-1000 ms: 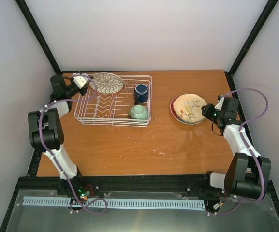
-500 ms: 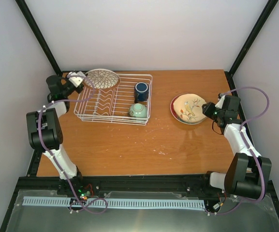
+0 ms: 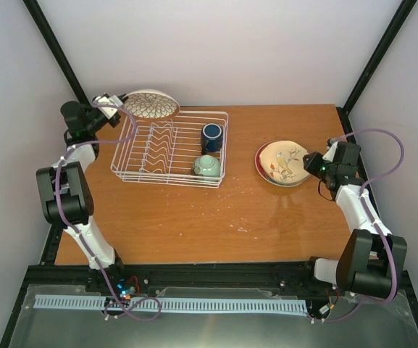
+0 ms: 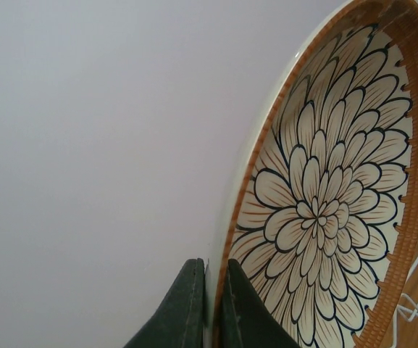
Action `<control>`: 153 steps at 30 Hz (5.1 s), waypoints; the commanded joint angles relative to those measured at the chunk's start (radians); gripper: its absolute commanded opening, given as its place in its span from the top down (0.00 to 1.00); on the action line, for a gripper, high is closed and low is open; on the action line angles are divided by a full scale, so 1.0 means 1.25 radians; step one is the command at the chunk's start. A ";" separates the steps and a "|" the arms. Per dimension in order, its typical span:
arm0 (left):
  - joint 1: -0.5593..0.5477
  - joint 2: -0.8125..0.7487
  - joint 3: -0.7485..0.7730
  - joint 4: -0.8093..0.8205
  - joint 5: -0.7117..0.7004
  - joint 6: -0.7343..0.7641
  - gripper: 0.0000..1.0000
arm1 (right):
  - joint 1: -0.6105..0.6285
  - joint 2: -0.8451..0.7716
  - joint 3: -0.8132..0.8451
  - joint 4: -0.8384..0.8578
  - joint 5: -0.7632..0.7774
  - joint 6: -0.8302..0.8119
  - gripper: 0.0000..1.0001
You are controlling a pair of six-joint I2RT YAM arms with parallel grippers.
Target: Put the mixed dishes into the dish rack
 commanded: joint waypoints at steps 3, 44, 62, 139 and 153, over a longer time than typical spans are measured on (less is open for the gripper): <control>-0.009 0.023 0.056 0.083 0.044 0.021 0.99 | 0.001 0.007 0.027 0.009 -0.004 -0.004 0.75; -0.024 0.072 -0.106 0.022 -0.010 0.144 0.77 | 0.001 0.037 0.013 0.045 -0.029 0.013 0.75; -0.032 0.014 -0.048 -0.041 -0.067 0.091 0.27 | 0.002 0.041 -0.011 0.076 -0.048 0.027 0.75; -0.505 -0.262 -0.014 -0.506 -0.242 -0.146 0.21 | 0.003 0.291 0.143 -0.140 0.128 0.088 0.78; -0.508 -0.241 -0.006 -0.507 -0.241 -0.142 0.22 | 0.002 0.320 0.143 -0.124 0.109 0.086 0.97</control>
